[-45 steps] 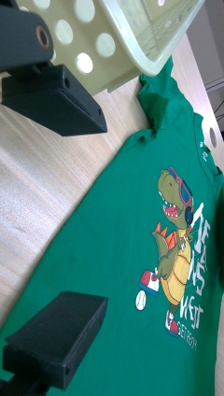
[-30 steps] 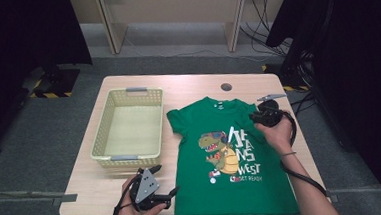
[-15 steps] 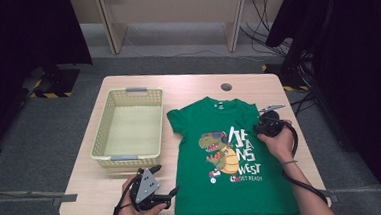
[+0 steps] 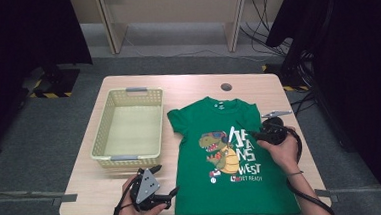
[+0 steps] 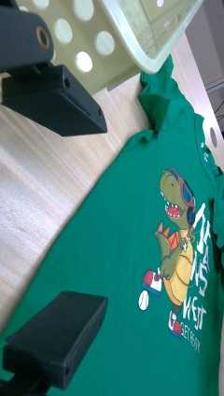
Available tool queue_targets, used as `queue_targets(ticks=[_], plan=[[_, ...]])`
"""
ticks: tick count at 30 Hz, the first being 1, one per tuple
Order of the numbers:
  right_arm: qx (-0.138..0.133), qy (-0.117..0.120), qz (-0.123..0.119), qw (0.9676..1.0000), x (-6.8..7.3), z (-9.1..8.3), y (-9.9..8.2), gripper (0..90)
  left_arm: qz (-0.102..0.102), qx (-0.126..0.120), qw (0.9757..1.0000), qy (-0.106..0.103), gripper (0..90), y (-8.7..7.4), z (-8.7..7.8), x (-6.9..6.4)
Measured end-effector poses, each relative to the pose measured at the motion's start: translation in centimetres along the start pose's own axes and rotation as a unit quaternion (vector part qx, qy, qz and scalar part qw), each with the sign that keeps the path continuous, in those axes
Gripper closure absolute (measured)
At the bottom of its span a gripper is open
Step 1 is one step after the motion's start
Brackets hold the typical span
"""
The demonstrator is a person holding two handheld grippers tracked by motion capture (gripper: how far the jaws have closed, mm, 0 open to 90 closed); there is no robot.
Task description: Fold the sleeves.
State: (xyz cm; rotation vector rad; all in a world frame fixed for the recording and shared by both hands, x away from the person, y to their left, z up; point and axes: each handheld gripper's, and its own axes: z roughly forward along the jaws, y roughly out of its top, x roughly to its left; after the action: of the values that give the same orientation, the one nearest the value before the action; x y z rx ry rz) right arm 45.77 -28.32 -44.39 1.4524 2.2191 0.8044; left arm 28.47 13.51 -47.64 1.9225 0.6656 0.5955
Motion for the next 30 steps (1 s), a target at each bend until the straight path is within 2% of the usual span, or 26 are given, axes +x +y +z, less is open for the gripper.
queue_targets(ticks=[4, 5, 8, 21, 26, 28, 29, 30], plan=[[0.009, -0.009, 0.003, 0.9999, -0.2, 0.8, -0.8, 56.5, -0.002, -0.001, 1.0, 0.0, 13.3, 0.0, 0.0, 0.0], [0.001, -0.01, 0.002, 0.9999, -0.3, 0.8, -0.9, 57.5, -0.002, -0.001, 1.0, -0.001, 13.3, 0.0, 0.0, 0.0], [-0.003, -0.015, -0.002, 0.9999, -0.6, 0.9, -0.9, 57.6, 0.001, -0.001, 1.0, 0.0, 13.3, 0.0, 0.0, 0.0], [-0.013, -0.027, 0.012, 0.9995, -1.3, 0.8, -1.3, 58.5, 0.001, 0.0, 1.0, -0.001, 13.3, 0.0, 0.0, -0.1], [-0.013, -0.026, 0.009, 0.9995, -1.6, 0.8, -1.3, 58.5, 0.001, 0.001, 1.0, -0.001, 13.3, 0.0, 0.0, -0.1], [-0.009, -0.027, 0.013, 0.9995, -1.7, 0.8, -1.2, 58.1, 0.001, 0.0, 1.0, 0.0, 13.3, 0.0, 0.0, -0.1], [-0.003, -0.027, 0.015, 0.9995, -1.6, 0.8, -0.9, 54.3, 0.0, 0.001, 1.0, -0.001, 13.3, 0.0, 0.0, -0.1], [-0.007, -0.023, 0.016, 0.9996, -1.5, 0.6, -0.7, 53.5, 0.0, 0.001, 1.0, -0.001, 13.3, 0.0, 0.0, -0.1]])
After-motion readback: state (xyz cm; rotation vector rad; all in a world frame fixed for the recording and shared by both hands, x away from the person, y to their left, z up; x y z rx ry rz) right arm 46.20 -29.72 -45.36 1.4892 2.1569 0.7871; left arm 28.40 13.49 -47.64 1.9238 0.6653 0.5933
